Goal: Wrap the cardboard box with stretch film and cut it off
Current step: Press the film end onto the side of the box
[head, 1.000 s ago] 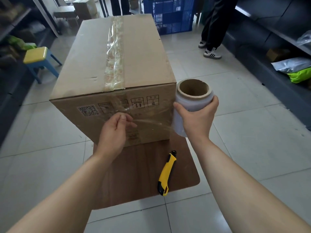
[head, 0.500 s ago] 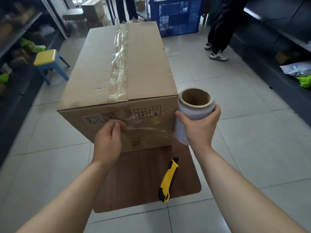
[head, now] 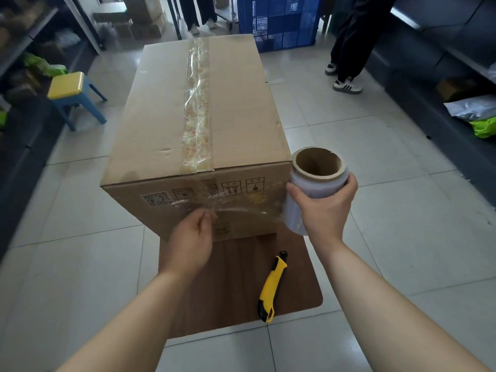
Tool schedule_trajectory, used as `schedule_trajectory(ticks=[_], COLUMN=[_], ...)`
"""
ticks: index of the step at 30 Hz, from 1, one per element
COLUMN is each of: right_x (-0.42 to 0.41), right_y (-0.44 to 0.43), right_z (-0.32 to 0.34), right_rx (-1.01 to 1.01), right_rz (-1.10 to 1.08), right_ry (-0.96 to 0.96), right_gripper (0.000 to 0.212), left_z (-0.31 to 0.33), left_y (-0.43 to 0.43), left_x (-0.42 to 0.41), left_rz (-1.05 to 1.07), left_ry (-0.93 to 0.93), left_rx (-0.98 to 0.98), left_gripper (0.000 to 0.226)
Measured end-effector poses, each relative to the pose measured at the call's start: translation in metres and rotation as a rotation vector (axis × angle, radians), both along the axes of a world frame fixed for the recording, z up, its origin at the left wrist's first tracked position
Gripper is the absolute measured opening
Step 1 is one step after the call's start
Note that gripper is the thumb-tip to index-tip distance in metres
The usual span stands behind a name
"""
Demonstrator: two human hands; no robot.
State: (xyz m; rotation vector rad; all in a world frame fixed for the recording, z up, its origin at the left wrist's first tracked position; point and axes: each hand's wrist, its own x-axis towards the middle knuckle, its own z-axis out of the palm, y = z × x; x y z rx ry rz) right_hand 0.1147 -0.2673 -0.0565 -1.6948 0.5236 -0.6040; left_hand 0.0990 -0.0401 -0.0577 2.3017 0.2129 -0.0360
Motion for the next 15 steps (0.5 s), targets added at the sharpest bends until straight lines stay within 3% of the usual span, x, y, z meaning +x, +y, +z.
schedule_trajectory(ticks=[6, 15], right_x=[0.001, 0.003], right_y=[-0.004, -0.024], right_z=[-0.001, -0.004], right_rx=[0.015, 0.058], right_rz=[0.020, 0.231], right_ry=[-0.003, 0.043], right_gripper=[0.105, 0.107], left_z=[0.009, 0.026], left_y=[-0.027, -0.074], left_x=[-0.009, -0.008], left_rz=[-0.036, 0.234], left_ry=[0.059, 0.201], left_rx=[0.030, -0.056], left_gripper=[0.024, 0.030])
